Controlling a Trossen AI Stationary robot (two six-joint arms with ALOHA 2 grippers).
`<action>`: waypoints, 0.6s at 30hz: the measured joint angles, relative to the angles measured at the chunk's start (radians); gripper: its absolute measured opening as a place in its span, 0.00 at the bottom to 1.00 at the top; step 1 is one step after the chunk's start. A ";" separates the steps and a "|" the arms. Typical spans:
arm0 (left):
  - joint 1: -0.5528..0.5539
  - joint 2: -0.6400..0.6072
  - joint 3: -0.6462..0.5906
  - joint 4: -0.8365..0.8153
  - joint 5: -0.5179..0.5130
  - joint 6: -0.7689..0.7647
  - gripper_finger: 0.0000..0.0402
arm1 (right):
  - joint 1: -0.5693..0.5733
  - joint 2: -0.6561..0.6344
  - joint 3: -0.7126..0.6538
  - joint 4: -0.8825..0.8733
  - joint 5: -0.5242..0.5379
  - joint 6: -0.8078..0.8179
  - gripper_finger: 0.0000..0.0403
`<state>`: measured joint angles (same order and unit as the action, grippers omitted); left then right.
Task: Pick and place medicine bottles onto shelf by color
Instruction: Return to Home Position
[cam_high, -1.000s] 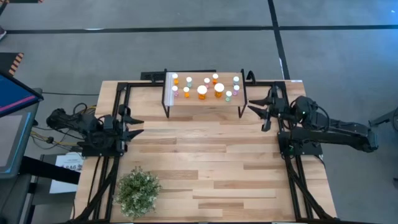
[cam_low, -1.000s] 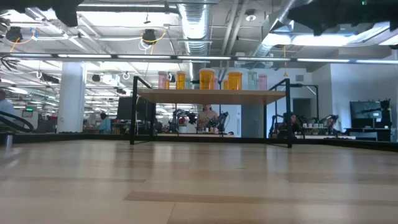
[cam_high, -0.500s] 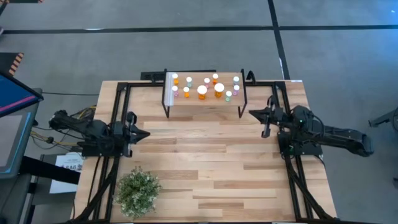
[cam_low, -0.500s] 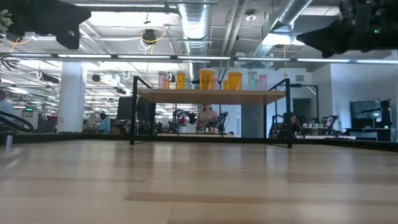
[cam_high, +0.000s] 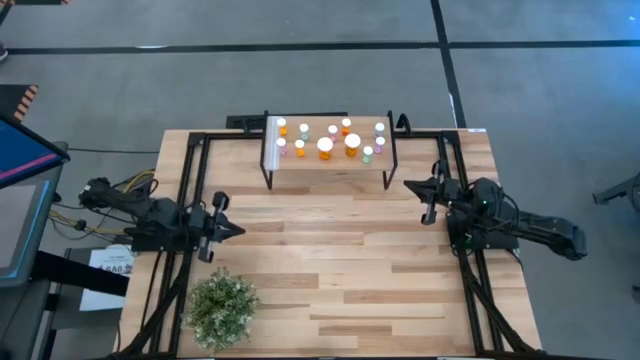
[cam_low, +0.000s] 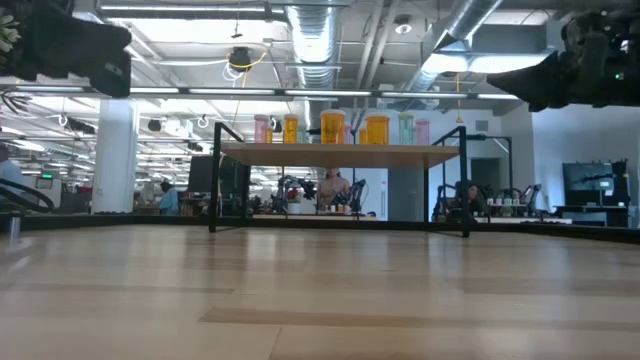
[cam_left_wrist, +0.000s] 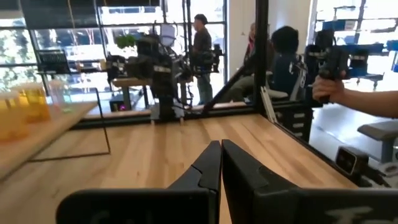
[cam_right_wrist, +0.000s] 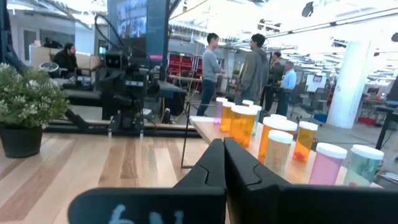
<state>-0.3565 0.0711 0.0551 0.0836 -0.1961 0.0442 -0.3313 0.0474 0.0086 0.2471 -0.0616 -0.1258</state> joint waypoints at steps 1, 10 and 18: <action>0.000 0.000 -0.011 0.004 0.001 -0.007 0.00 | -0.002 -0.005 0.000 -0.010 0.000 0.005 0.02; 0.000 0.000 -0.044 -0.018 0.009 -0.040 0.00 | -0.026 -0.008 -0.001 -0.040 0.008 0.031 0.06; 0.000 0.000 -0.045 -0.021 0.006 -0.041 0.00 | -0.025 -0.008 -0.002 -0.163 0.008 0.030 0.11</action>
<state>-0.3565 0.0715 0.0101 0.0624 -0.1900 0.0030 -0.3561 0.0397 0.0071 0.0840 -0.0536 -0.0956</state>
